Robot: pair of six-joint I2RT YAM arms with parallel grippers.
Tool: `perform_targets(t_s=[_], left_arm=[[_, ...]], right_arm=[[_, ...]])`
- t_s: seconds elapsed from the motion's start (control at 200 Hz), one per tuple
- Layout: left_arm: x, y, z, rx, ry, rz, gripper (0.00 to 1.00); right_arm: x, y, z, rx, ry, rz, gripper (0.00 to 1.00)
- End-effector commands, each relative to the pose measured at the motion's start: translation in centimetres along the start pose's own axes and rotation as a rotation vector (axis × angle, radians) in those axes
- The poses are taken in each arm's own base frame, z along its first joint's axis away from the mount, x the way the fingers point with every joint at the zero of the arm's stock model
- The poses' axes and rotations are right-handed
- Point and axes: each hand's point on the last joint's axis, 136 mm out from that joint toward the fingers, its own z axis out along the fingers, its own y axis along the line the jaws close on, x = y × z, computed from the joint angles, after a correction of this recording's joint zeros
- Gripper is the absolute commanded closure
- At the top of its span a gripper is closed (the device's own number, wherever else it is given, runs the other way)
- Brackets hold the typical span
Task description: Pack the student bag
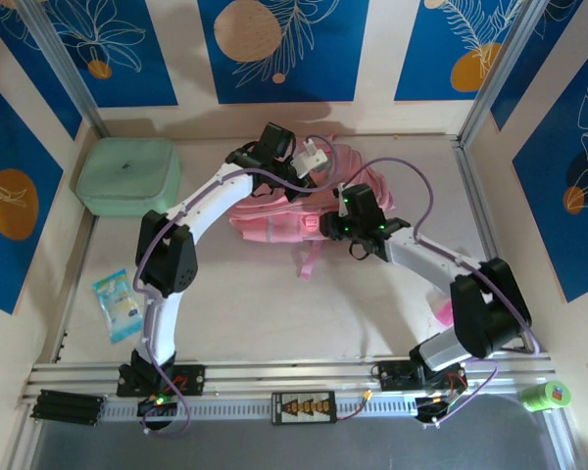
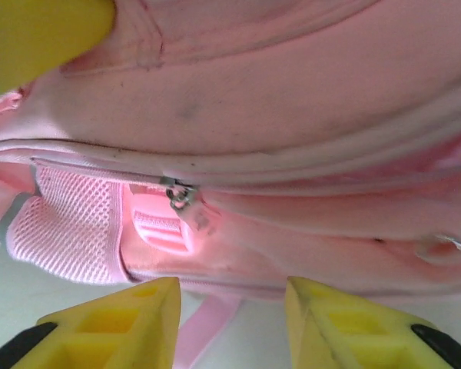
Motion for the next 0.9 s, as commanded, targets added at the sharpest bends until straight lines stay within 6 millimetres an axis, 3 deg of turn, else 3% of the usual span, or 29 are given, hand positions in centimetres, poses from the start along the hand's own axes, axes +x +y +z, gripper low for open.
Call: perform_targets(t_s=[0.0,0.215,0.465,0.575,0.745,0.89], left_arm=[[-3.4,-0.9,-2.1,0.059,-0.103,-0.035,1.0],[-3.3,-1.0,-2.0,0.072,-0.099,-0.046,1.0],[-2.9,-1.0,-1.9,0.072,-0.086,-0.05,1.0],[-2.6,-0.9,-1.8,0.068,-0.077,-0.054,1.0],[-2.2,-0.5,-1.5,0.059,-0.065,-0.058,1.0],[-1.2,-0.2,-1.2,0.059,-0.035,-0.05,1.0]], right_arm=[[-3.1,1.5,0.6,-0.039,-0.096,-0.075,0.66],[-3.4,0.3,2.2,0.039,-0.117,-0.04,0.64],[-4.7,0.5,2.0,0.063,-0.156,-0.04,0.65],[-4.8,0.5,1.6,0.067,-0.163,-0.038,0.71],[-4.0,0.0,0.9,0.081,-0.147,-0.032,0.82],[-2.2,-1.2,0.2,0.078,-0.099,-0.041,0.84]])
